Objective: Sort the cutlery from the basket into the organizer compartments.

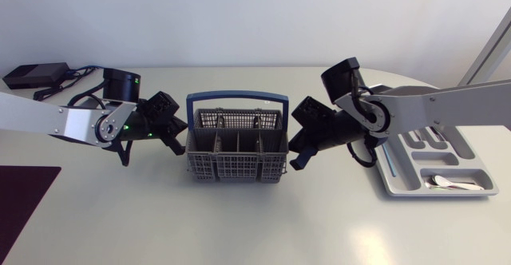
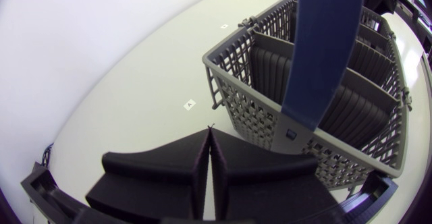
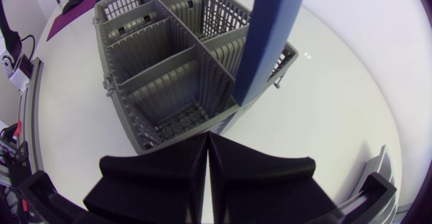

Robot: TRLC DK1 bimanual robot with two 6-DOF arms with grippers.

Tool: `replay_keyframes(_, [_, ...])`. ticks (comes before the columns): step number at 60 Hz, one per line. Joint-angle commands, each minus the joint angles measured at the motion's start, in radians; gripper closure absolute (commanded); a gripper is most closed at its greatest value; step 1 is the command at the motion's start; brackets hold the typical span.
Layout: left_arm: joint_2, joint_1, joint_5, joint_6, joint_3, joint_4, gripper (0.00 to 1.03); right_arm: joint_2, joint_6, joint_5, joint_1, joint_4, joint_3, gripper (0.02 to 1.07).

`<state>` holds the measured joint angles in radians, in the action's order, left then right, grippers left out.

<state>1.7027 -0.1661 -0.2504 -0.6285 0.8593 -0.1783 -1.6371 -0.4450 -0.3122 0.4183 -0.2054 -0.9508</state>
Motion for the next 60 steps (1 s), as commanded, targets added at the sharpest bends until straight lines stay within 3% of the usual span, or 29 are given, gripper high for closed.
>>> replay_keyframes(1, [0.017,0.0,-0.03,0.018,0.024,-0.029,1.0,0.034,0.017,-0.025,0.033,0.021,0.034,1.02])
replay_keyframes(36, [0.038,0.011,-0.032,-0.028,-0.026,-0.027,1.0,0.049,0.009,-0.01,-0.013,0.02,0.061,1.02])
replay_keyframes(60, [-0.071,0.073,-0.147,-0.048,-0.083,0.026,1.0,0.079,0.0,-0.005,-0.023,0.017,0.072,1.02])
